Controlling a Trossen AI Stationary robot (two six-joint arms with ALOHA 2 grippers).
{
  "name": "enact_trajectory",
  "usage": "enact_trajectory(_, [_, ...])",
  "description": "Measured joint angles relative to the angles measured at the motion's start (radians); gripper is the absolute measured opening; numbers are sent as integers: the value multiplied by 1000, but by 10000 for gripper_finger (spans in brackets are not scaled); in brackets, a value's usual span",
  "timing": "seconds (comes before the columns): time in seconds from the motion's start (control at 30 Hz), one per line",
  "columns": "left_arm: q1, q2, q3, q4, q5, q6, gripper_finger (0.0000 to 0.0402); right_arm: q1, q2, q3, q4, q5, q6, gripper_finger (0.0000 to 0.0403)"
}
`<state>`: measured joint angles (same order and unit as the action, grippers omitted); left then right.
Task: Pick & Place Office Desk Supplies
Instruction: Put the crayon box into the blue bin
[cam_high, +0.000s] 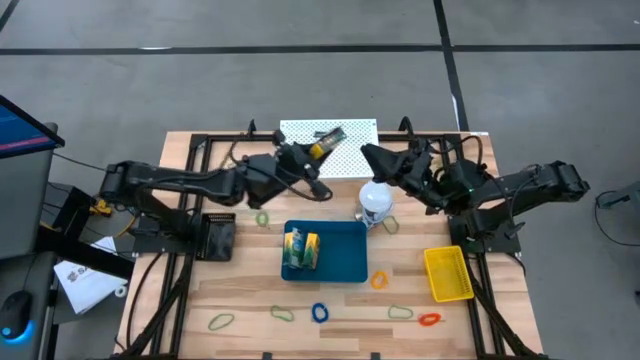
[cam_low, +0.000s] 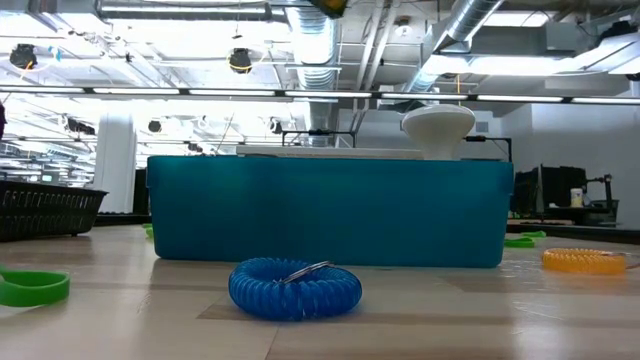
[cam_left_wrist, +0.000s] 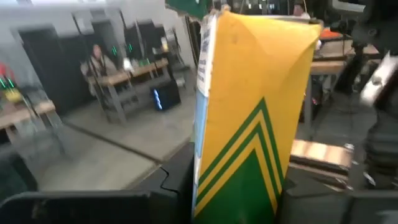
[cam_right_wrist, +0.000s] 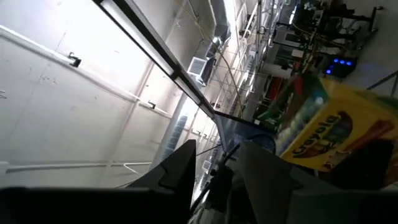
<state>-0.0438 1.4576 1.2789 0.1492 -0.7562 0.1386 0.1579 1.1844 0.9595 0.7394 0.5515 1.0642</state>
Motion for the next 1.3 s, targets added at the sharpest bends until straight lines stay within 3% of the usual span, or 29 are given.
enact_trajectory(0.37, [-15,-212,0,-556,149,-406,99,-1,-157,-1,-246,8,-130,123])
enact_trajectory(0.63, [-105,-205,-5,-790,162,-710,99,-1,-264,-1,-468,67,-130,123])
enact_trajectory(1.0, [-218,-74,-88,-683,207,-1038,100,-3,-354,-3,-653,98,-129,123])
enact_trajectory(1.17, [-253,17,-88,-531,262,-1105,100,0,-370,-1,-696,102,-127,123])
enact_trajectory(1.3, [-262,73,-88,-465,289,-1251,98,4,-382,-1,-736,101,-118,123])
